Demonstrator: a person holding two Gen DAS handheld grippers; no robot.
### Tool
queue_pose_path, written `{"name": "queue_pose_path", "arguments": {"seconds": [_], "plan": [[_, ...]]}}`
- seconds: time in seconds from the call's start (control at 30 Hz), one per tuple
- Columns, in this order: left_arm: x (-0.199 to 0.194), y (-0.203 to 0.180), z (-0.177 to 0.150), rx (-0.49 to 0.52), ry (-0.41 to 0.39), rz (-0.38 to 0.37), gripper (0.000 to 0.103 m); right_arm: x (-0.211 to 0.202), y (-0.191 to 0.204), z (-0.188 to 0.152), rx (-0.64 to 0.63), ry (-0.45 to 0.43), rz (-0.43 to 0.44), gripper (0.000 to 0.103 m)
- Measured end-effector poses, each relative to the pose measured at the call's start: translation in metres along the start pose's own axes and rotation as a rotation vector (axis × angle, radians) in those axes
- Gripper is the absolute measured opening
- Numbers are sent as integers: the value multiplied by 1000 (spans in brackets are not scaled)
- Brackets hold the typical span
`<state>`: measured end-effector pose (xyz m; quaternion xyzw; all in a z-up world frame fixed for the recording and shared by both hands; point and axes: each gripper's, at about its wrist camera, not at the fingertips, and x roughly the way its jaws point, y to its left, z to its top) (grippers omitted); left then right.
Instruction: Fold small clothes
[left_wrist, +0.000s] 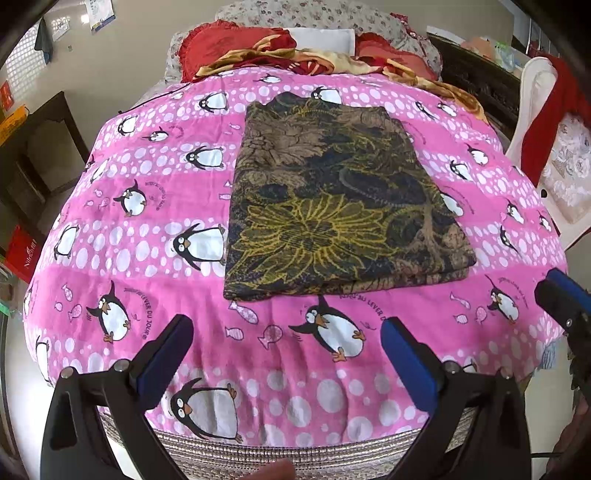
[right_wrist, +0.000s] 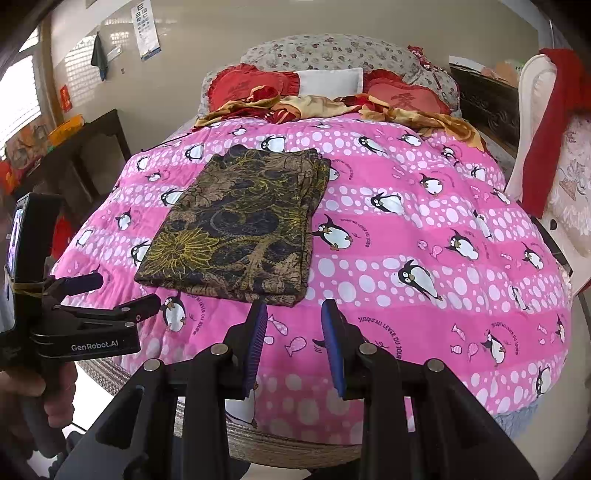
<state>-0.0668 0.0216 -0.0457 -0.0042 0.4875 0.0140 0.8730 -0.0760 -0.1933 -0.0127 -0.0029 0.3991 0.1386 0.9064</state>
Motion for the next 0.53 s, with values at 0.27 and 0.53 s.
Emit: {"name": "queue_pose_path", "arguments": {"seconds": [0.27,0.53], "plan": [[4,-3,1,8,14,-4,103,0,-1,1,1,-3,0,29],[-4,-4,2,1,-30,-50,103,0,1,4,-7,-4,2,29]]}}
